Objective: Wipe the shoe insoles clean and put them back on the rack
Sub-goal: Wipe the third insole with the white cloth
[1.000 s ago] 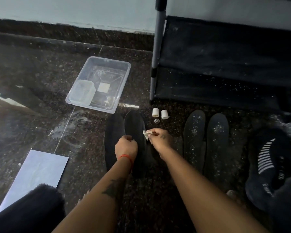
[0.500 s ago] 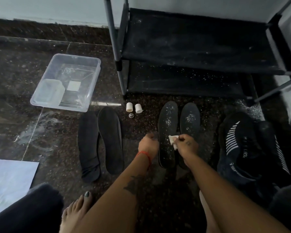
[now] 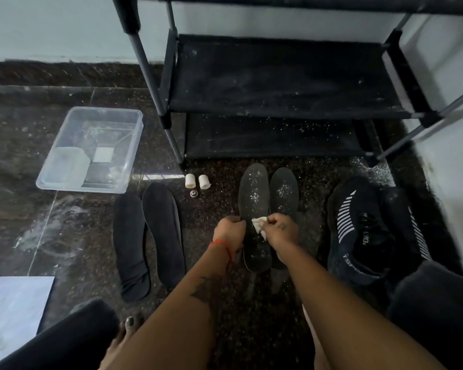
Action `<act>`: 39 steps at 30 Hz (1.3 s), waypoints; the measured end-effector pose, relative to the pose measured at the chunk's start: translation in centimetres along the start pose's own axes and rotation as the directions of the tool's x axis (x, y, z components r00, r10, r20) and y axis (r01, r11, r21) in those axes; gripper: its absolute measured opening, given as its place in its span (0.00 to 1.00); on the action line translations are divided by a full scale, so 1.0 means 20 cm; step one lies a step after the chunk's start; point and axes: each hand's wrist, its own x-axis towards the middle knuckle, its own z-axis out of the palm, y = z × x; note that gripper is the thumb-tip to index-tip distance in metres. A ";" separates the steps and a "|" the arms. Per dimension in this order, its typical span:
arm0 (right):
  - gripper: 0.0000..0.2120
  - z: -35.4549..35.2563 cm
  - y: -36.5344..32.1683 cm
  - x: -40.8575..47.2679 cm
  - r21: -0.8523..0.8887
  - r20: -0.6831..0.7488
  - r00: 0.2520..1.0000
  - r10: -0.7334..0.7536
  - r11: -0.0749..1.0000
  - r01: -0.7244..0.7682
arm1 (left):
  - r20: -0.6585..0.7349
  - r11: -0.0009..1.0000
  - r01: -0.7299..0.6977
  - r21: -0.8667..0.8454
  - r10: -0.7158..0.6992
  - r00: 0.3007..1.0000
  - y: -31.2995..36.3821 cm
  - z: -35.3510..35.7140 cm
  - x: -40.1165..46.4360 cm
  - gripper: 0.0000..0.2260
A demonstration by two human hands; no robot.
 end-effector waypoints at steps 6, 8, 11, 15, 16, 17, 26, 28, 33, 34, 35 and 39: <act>0.04 -0.29 -0.23 -0.23 0.005 0.127 0.990 -0.067 0.998 0.067 | 0.080 0.988 -0.024 -0.156 0.037 0.996 0.20 -0.14 -0.29 0.14; 0.03 -0.44 -0.34 -0.30 0.072 0.212 0.970 -0.122 0.991 0.109 | 0.109 0.975 -0.035 -0.219 0.061 0.992 0.32 -0.19 -0.42 0.14; 0.07 -0.67 -0.53 -0.45 0.187 0.328 0.925 -0.190 0.973 0.134 | 0.145 0.961 -0.077 -0.265 0.119 0.982 0.51 -0.27 -0.67 0.15; 0.08 -0.97 -0.77 -0.72 0.257 0.367 0.880 -0.301 0.942 0.215 | 0.230 0.882 -0.091 -0.463 0.218 0.948 0.74 -0.34 -1.08 0.23; 0.08 -1.04 -0.81 -0.79 0.273 0.376 0.866 -0.329 0.933 0.235 | 0.255 0.842 -0.074 -0.534 0.244 0.935 0.77 -0.36 -1.17 0.25; 0.07 -1.09 -0.85 -0.86 0.291 0.384 0.854 -0.350 0.924 0.248 | 0.281 0.794 -0.054 -0.605 0.276 0.919 0.80 -0.37 -1.26 0.27; 0.04 -1.28 -0.83 -1.32 0.398 0.540 0.724 -0.430 0.888 0.231 | 0.397 0.528 0.134 -0.838 0.425 0.813 0.79 -0.38 -1.62 0.35; 0.05 -1.27 -0.79 -1.33 0.393 0.555 0.702 -0.446 0.885 0.251 | 0.415 0.513 0.161 -0.843 0.430 0.802 0.77 -0.37 -1.63 0.34; 0.03 -1.29 -0.81 -1.22 0.040 0.175 0.739 -0.650 0.755 0.655 | 0.388 0.553 0.108 -0.826 0.419 0.821 0.77 -0.36 -1.56 0.30; 0.02 -1.29 -0.82 -1.18 -0.025 0.051 0.714 -0.699 0.713 0.700 | 0.388 0.561 0.102 -0.821 0.419 0.821 0.78 -0.35 -1.55 0.29; 0.02 -1.28 -0.84 -1.17 -0.027 -0.009 0.689 -0.725 0.688 0.725 | 0.387 0.571 0.094 -0.816 0.420 0.821 0.79 -0.34 -1.55 0.29; 0.10 -1.12 -0.88 -1.23 0.099 0.138 0.544 -0.828 0.558 0.824 | 0.367 0.622 0.045 -0.782 0.400 0.840 0.83 -0.33 -1.51 0.28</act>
